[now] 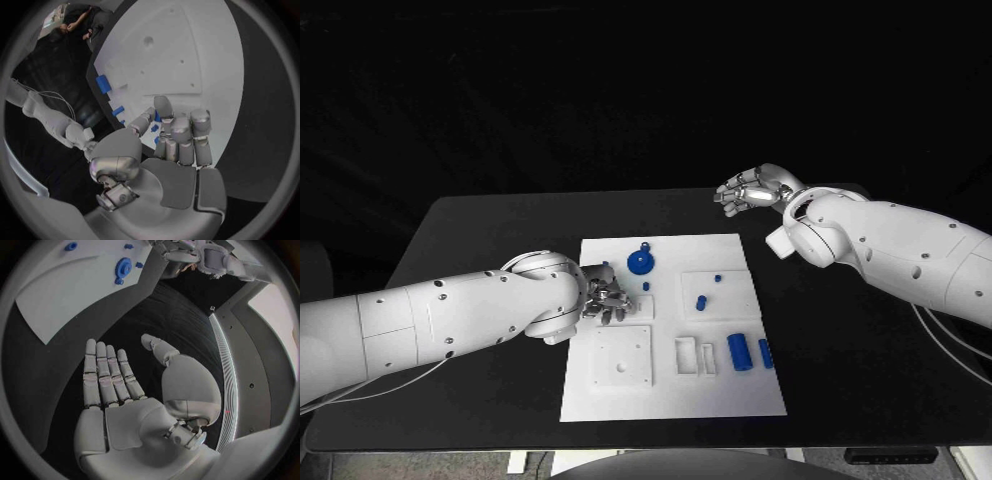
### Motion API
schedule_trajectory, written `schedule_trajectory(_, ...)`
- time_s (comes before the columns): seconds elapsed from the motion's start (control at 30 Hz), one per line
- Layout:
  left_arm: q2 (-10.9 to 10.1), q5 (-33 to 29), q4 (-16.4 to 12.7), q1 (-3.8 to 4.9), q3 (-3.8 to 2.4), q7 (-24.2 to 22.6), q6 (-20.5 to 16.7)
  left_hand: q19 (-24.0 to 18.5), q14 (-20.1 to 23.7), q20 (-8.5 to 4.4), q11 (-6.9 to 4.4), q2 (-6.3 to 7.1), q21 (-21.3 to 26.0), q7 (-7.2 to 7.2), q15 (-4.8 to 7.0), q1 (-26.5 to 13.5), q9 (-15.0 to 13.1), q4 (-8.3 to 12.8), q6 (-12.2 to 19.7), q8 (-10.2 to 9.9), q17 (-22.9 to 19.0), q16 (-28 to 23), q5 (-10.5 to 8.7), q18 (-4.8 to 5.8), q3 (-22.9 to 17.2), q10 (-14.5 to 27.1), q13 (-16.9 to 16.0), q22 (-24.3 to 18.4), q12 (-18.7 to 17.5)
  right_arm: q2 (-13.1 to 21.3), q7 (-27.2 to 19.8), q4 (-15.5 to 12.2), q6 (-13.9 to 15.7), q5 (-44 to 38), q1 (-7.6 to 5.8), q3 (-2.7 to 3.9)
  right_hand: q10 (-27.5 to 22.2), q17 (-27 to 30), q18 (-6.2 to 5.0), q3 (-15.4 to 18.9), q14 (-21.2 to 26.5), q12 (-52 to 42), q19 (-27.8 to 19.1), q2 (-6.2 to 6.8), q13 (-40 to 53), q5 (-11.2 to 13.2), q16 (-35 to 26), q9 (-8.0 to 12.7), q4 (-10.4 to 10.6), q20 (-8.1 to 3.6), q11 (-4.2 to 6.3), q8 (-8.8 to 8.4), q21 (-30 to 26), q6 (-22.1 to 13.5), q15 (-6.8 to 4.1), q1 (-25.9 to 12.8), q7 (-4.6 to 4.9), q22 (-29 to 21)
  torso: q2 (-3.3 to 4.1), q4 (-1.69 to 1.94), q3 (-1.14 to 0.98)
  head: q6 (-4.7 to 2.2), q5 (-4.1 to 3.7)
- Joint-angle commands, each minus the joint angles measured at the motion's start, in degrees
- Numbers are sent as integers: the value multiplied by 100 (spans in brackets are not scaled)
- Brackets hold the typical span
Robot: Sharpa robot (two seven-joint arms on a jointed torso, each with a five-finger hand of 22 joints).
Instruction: Assemble the parts on the task board
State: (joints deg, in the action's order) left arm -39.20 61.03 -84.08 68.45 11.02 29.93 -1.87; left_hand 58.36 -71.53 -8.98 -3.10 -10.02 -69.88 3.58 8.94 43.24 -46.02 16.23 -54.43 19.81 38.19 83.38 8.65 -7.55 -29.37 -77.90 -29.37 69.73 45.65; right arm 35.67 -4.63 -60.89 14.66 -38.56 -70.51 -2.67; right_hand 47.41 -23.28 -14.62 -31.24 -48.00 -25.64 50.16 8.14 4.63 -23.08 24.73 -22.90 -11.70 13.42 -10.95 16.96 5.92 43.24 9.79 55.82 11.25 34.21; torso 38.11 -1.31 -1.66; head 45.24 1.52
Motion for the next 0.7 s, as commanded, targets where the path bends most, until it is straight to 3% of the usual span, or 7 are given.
schedule_trajectory(0.03, 12, -44, 10, -47, 32, 21, 88, -6, -30, -474, 17, -219, -40, 1, 27, 151, 46, 39, 59, 34, 10, 1, 162, -120, -25, -36, -9, 5, -18, 0, -27, 0, -82, -45, 14, 0, -3, 8, -38, 33, 32, -36, -31, -15, -9, -27, 20, 9, -1, -4, -11, 1, -38, -22, 17, -36, 166, -8, 0, -3, 2, -4, 7)
schedule_trajectory(0.4, 2, -50, -23, -46, 12, -21, 33, -12, -34, -475, 13, -355, -55, -4, 30, 153, 96, 48, 48, 136, 22, -1, 331, -107, -11, -42, -25, 15, -23, 13, -23, 2, -89, -45, 42, 0, -3, 14, -38, 33, 35, -39, -32, -21, -14, -51, 23, 11, -1, -3, -10, 3, -39, -22, 18, -34, 166, -8, -3, -2, -1, -11, 11)
schedule_trajectory(0.53, -16, -83, -65, -45, 0, -40, 65, -19, -49, -482, -1, -372, -69, -18, 42, 137, 139, 56, 31, 203, 36, 9, 599, -104, -4, -69, -34, 26, -23, 15, -27, -1, -89, -45, 46, -1, -2, 17, -38, 34, 35, -41, -33, -21, -17, -63, 25, 12, -1, -2, -11, 4, -39, -22, 18, -34, 166, -9, -2, -4, -1, -15, 12)
schedule_trajectory(0.7, -26, -117, -93, -44, -12, -47, 105, -21, -58, -489, -6, -374, -80, -24, 46, 149, 169, 61, 26, 232, 45, 16, 685, -106, -14, -88, -36, 34, -24, 21, -27, -2, -89, -45, 47, -1, -3, 19, -38, 36, 36, -42, -33, -19, -19, -73, 26, 13, -1, -2, -11, 5, -39, -23, 19, -36, 166, -9, -2, -3, -2, -16, 11)
